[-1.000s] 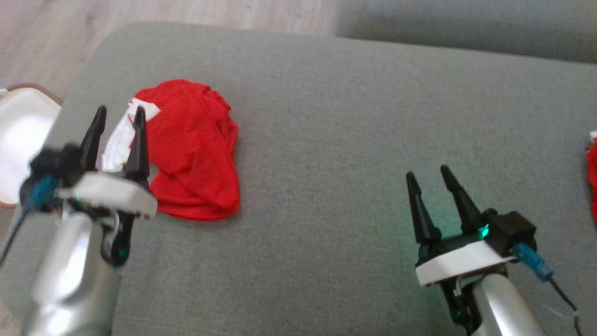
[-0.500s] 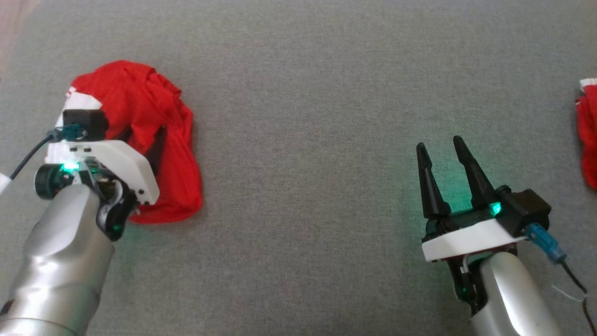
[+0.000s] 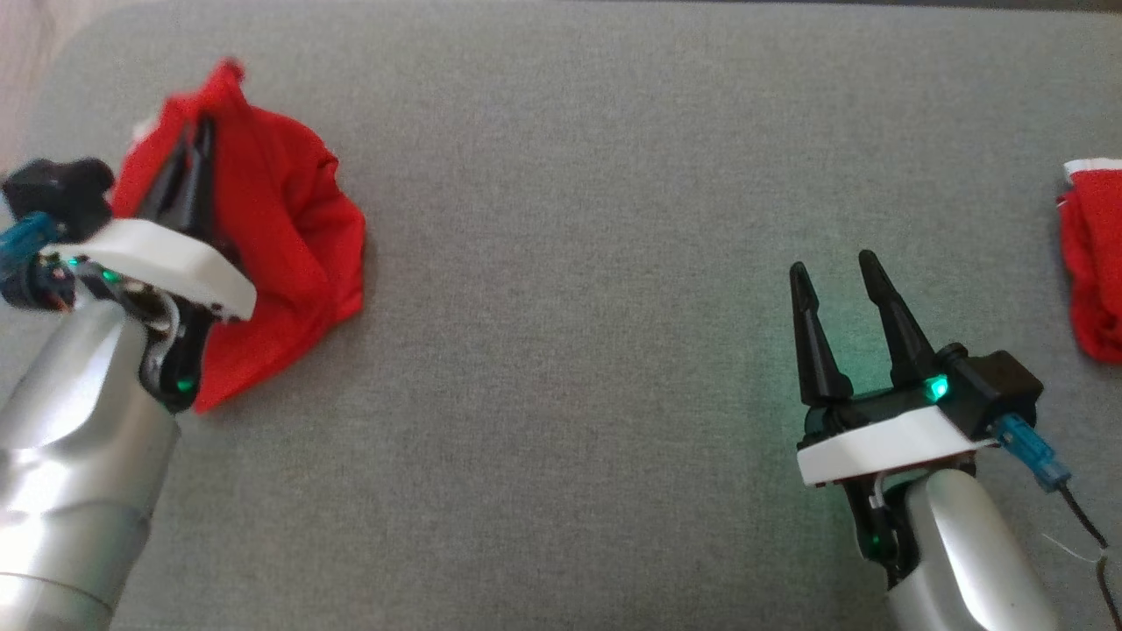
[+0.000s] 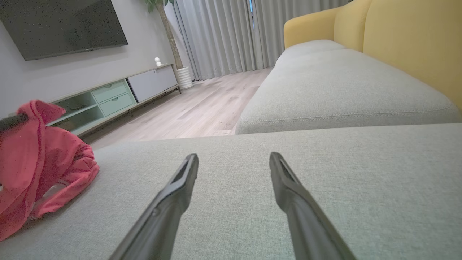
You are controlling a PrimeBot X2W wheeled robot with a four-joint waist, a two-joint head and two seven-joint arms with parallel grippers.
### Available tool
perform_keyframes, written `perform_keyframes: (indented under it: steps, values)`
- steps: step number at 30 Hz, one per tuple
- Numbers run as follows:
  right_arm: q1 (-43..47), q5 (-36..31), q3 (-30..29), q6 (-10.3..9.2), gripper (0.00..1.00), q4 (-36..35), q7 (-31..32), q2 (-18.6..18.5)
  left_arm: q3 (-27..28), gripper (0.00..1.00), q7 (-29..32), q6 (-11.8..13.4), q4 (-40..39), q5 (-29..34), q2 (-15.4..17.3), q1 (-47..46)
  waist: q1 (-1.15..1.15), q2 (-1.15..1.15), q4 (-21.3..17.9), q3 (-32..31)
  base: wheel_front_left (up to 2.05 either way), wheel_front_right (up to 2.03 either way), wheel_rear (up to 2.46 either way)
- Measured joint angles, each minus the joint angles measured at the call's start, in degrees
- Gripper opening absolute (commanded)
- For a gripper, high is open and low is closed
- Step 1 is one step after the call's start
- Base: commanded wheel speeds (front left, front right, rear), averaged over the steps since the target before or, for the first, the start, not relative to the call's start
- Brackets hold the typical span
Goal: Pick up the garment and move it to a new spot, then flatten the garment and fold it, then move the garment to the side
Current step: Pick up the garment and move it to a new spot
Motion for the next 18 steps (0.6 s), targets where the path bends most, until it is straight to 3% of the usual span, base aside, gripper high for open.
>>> perform_keyframes:
  steps: [4,10,18]
  values:
    - [0.1,0.6,0.1,0.00,1.00,0.7,0.0,0.0,-1.0,0.00,-5.8,0.0,-5.4,0.0,1.8,-0.1,0.00,0.00,0.0,-2.1,0.00,0.00,0.00]
    - [0.5,2.2,1.0,0.00,1.00,0.7,0.0,0.0,-1.0,0.00,-8.0,0.0,-16.9,0.4,3.6,0.1,-0.01,0.00,-1.0,-4.5,0.00,0.00,0.00]
    - [1.0,3.7,1.9,0.00,1.00,-0.1,0.0,0.0,-3.8,0.00,-5.6,1.9,-26.9,1.6,1.3,0.3,0.00,0.00,-5.8,-4.5,0.00,0.00,0.00]
